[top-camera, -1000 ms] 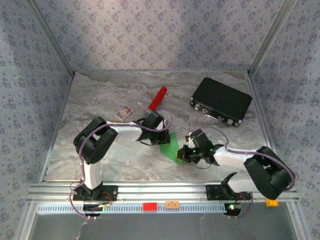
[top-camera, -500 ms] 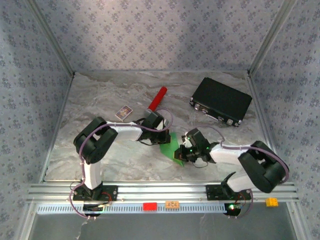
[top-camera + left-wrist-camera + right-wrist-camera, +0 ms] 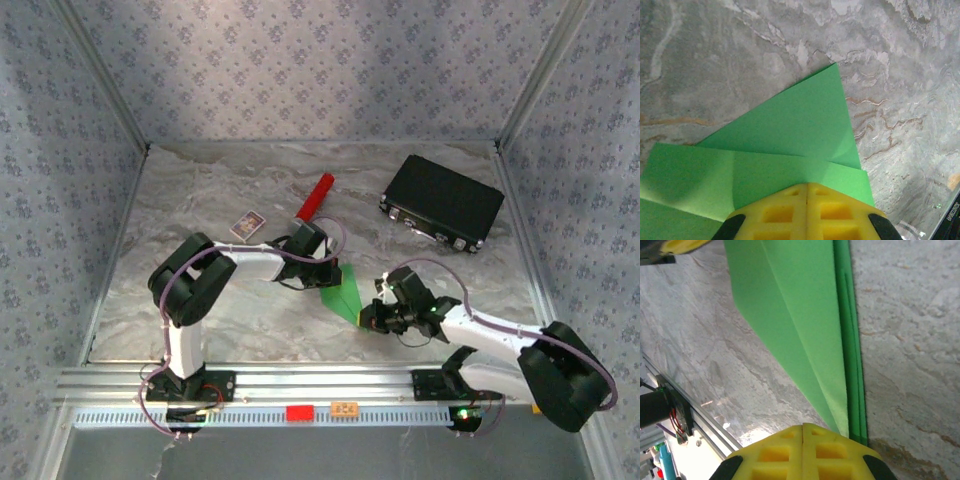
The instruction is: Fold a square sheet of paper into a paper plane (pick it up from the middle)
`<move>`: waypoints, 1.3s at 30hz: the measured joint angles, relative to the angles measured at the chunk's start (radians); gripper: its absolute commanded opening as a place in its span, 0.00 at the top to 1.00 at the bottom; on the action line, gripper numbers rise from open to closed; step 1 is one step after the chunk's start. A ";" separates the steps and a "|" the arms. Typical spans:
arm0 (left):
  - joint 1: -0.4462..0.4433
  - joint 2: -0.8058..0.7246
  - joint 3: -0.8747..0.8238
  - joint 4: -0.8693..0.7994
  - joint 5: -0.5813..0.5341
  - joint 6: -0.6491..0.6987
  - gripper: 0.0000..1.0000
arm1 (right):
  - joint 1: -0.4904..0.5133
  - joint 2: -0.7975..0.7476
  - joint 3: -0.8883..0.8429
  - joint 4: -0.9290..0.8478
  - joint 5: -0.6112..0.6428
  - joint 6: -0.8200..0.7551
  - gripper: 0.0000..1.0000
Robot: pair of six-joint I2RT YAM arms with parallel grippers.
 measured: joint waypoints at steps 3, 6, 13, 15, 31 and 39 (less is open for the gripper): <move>0.000 0.000 0.000 0.000 0.000 0.000 0.96 | -0.003 0.042 -0.005 -0.002 0.001 0.000 0.99; 0.000 0.000 0.000 0.001 0.000 0.000 0.96 | -0.022 0.055 -0.028 0.028 -0.012 0.002 0.99; 0.000 0.000 0.000 0.001 0.000 0.008 0.96 | -0.065 -0.024 -0.101 0.087 -0.041 0.028 0.99; 0.000 0.000 0.000 0.001 0.000 0.009 0.96 | -0.072 -0.074 -0.104 0.050 -0.041 0.028 0.98; 0.001 0.000 0.000 0.001 0.000 0.011 0.96 | -0.097 0.060 -0.053 0.074 -0.071 0.023 1.00; 0.017 0.000 0.000 -0.002 0.005 0.026 0.96 | -0.097 -0.074 -0.070 -0.008 -0.052 0.024 0.94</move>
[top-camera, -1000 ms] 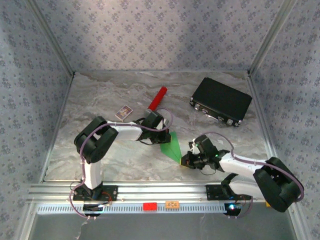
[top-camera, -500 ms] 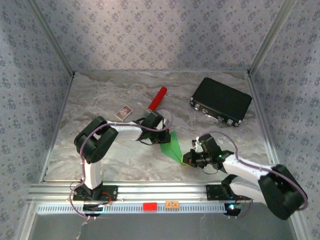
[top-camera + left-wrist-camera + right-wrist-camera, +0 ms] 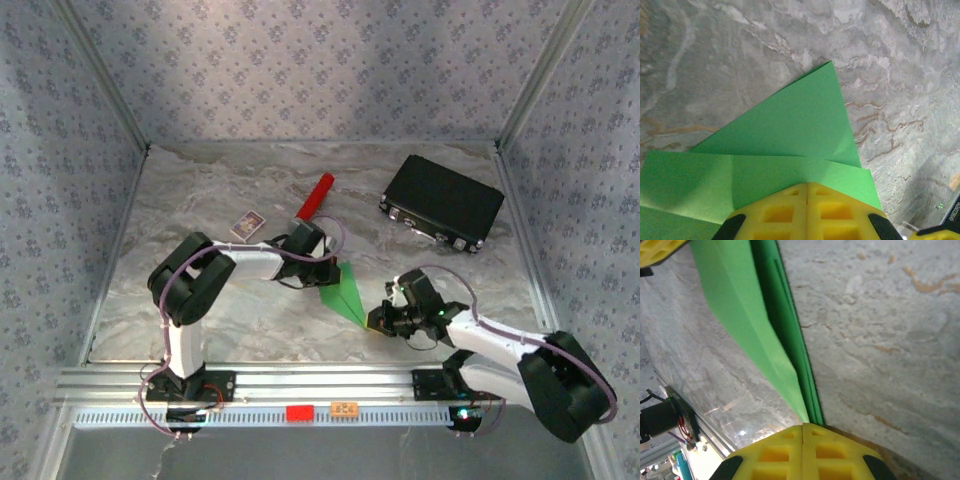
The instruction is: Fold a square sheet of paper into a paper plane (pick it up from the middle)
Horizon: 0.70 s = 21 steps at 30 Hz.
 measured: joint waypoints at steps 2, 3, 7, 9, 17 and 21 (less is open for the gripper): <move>0.007 0.000 0.000 -0.001 0.003 0.007 0.96 | -0.002 -0.023 0.010 -0.034 0.012 0.000 0.88; 0.010 -0.002 -0.003 0.001 0.005 0.009 0.96 | -0.003 -0.029 0.016 -0.046 0.019 -0.001 0.84; 0.029 -0.016 -0.030 0.016 0.018 0.010 0.96 | -0.006 -0.032 0.022 -0.055 0.032 0.018 0.75; 0.039 -0.023 -0.039 0.018 0.026 0.010 0.96 | -0.006 -0.032 0.023 -0.054 0.033 0.033 0.71; 0.045 -0.023 -0.043 0.022 0.034 0.007 0.96 | 0.018 0.022 0.027 -0.019 -0.001 0.074 0.65; 0.047 -0.025 -0.046 0.025 0.036 0.007 0.96 | 0.041 0.089 0.051 -0.001 -0.013 0.084 0.65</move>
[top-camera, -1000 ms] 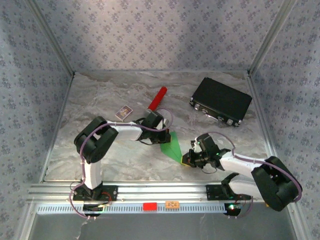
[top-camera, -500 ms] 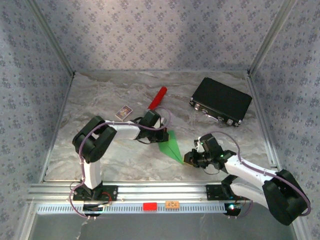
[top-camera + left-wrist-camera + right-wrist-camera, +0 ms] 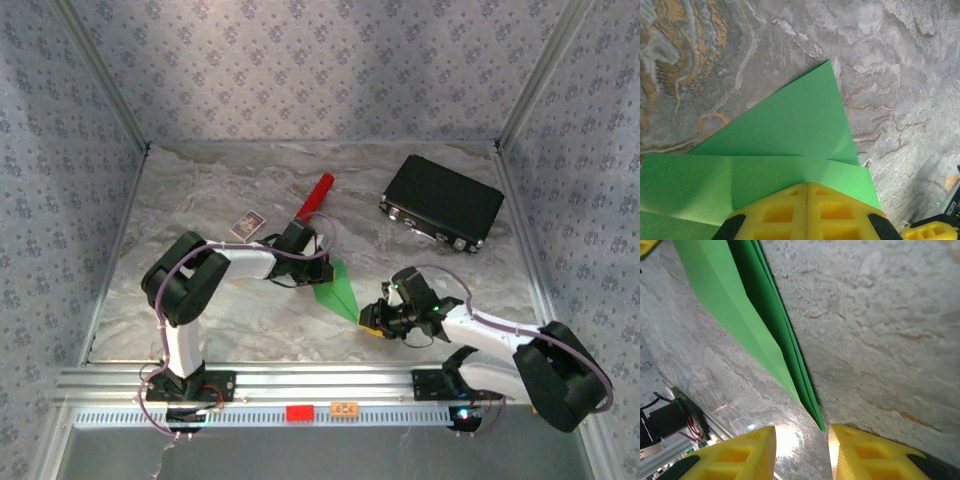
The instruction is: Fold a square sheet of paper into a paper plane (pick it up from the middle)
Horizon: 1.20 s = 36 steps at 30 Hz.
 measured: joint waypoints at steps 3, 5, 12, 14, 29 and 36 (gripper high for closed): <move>0.002 -0.002 -0.002 0.000 0.000 0.000 0.96 | 0.004 0.029 0.014 0.000 -0.007 0.007 0.67; 0.002 -0.003 -0.002 -0.001 0.000 0.000 0.96 | 0.004 0.034 0.016 -0.002 -0.007 0.012 0.67; 0.002 -0.003 -0.002 -0.002 0.000 0.000 0.96 | 0.002 0.035 0.016 0.012 -0.006 0.030 0.67; 0.002 -0.003 -0.002 -0.002 0.000 0.000 0.96 | 0.001 0.045 0.016 0.051 -0.006 0.033 0.67; 0.002 -0.003 -0.002 0.000 0.000 -0.026 0.96 | -0.020 0.061 0.016 0.183 0.000 0.033 0.68; 0.006 -0.004 -0.006 0.004 0.008 -0.034 0.95 | -0.028 0.084 0.016 0.215 0.000 0.026 0.80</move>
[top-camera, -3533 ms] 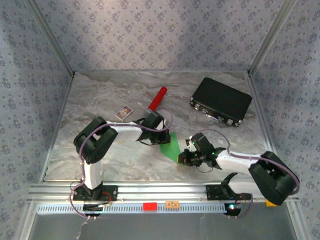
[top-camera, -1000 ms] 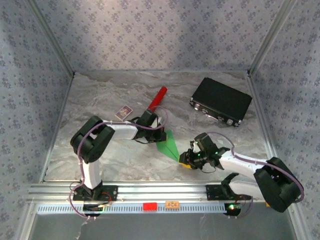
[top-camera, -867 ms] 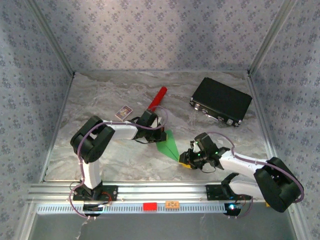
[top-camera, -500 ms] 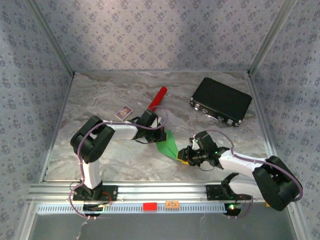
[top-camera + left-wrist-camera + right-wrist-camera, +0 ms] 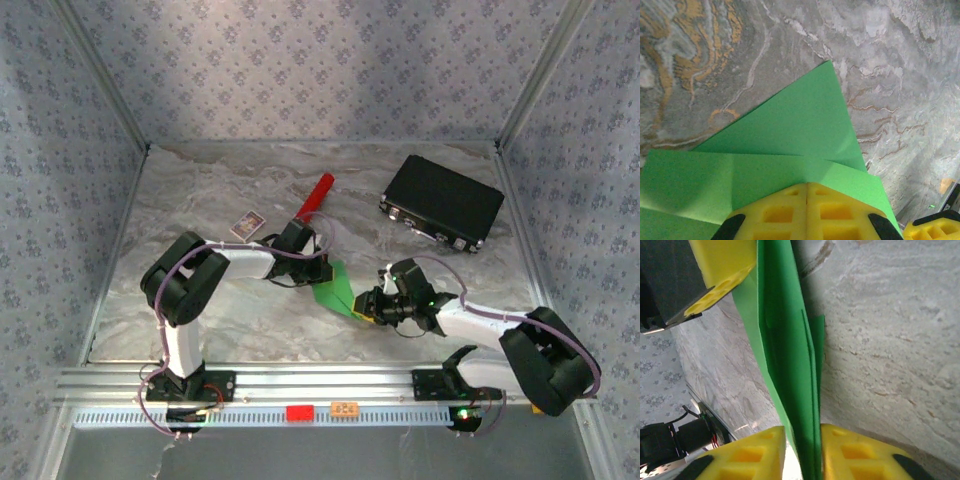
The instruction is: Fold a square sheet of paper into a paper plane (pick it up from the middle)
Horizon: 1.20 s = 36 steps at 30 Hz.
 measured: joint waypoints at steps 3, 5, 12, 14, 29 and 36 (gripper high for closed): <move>0.002 -0.002 -0.002 0.000 0.002 -0.004 0.93 | 0.000 0.000 0.000 0.008 -0.004 -0.007 0.90; 0.002 -0.008 -0.006 -0.002 0.002 -0.011 0.91 | 0.000 0.000 0.000 0.013 -0.008 -0.011 0.93; 0.002 -0.113 -0.034 -0.037 -0.027 -0.037 0.67 | 0.000 -0.068 0.001 -0.041 0.005 -0.059 0.98; 0.002 -0.194 -0.047 -0.059 -0.060 -0.034 0.62 | 0.000 -0.113 0.014 -0.103 0.026 -0.092 0.98; 0.002 -0.534 -0.184 -0.161 -0.319 -0.030 0.55 | 0.175 -0.317 0.285 -0.634 0.465 -0.317 0.99; 0.002 -0.608 -0.206 -0.179 -0.388 -0.030 0.53 | 0.314 -0.257 0.398 -0.800 0.716 -0.347 0.99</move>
